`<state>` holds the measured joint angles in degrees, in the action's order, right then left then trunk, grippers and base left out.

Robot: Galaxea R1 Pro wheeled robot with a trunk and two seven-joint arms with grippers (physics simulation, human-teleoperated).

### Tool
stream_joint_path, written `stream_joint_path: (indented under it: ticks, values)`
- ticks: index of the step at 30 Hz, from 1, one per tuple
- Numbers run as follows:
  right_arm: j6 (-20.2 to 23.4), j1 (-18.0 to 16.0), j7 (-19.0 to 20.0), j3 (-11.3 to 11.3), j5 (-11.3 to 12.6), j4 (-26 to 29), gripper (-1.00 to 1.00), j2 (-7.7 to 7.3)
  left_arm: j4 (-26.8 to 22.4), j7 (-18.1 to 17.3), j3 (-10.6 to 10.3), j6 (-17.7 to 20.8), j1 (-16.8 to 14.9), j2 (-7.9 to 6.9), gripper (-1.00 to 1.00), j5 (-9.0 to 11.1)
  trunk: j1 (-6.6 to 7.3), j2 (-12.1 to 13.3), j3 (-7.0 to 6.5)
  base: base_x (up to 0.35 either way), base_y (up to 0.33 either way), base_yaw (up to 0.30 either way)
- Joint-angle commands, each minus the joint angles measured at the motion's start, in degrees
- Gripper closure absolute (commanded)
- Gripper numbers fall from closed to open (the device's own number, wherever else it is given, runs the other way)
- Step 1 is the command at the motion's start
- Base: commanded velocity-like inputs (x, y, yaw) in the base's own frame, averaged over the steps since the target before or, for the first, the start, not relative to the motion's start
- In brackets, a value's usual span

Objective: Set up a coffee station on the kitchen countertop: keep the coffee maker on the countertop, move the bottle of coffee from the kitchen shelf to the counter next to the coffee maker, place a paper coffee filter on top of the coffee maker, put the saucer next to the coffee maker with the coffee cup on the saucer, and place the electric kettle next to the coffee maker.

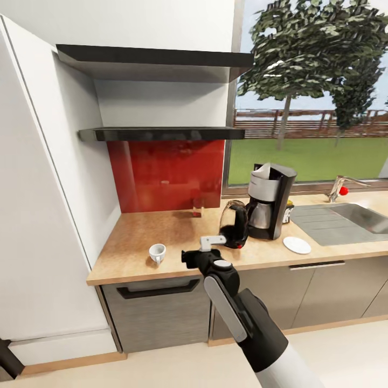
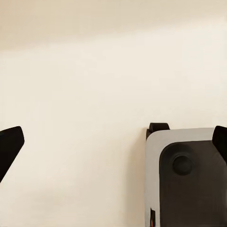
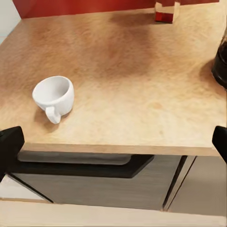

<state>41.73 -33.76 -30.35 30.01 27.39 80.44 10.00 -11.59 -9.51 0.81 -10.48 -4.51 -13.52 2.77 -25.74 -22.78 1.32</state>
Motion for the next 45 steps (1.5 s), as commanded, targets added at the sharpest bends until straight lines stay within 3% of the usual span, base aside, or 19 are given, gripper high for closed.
stream_joint_path:
  ticks: [1,7,27,35,45]
  values:
    - [0.1,-0.1,-0.6,0.0,1.0,0.0,-1.0,0.0,0.1,-0.3,0.1,-0.1,-0.1,-0.01,-1.0,0.3,-0.04,-0.1,0.14,0.0,0.0,0.0]
    - [0.2,-0.1,-0.6,0.1,2.8,-0.1,-1.0,0.0,0.1,-1.6,0.0,-0.1,-0.1,-0.02,-1.0,0.3,-0.04,-0.1,0.14,0.0,0.038,0.0]
    - [0.2,-0.1,-0.6,0.2,2.7,-0.3,-1.0,0.0,2.5,-2.1,-0.3,1.6,-0.2,0.27,-1.0,0.4,-0.04,-0.1,0.14,0.121,0.264,0.0]
    - [0.2,-0.1,-0.6,0.2,2.8,-0.3,-1.0,-0.6,6.6,-1.6,-0.5,2.6,-0.2,0.63,-1.0,0.1,-0.04,-0.1,0.14,0.15,0.049,0.0]
    - [0.1,-0.1,-0.5,-0.1,2.8,-3.8,-1.0,-0.77,7.2,-1.4,-0.6,3.7,-0.2,0.77,-1.0,0.0,-0.04,-0.1,0.14,0.209,0.001,0.0]
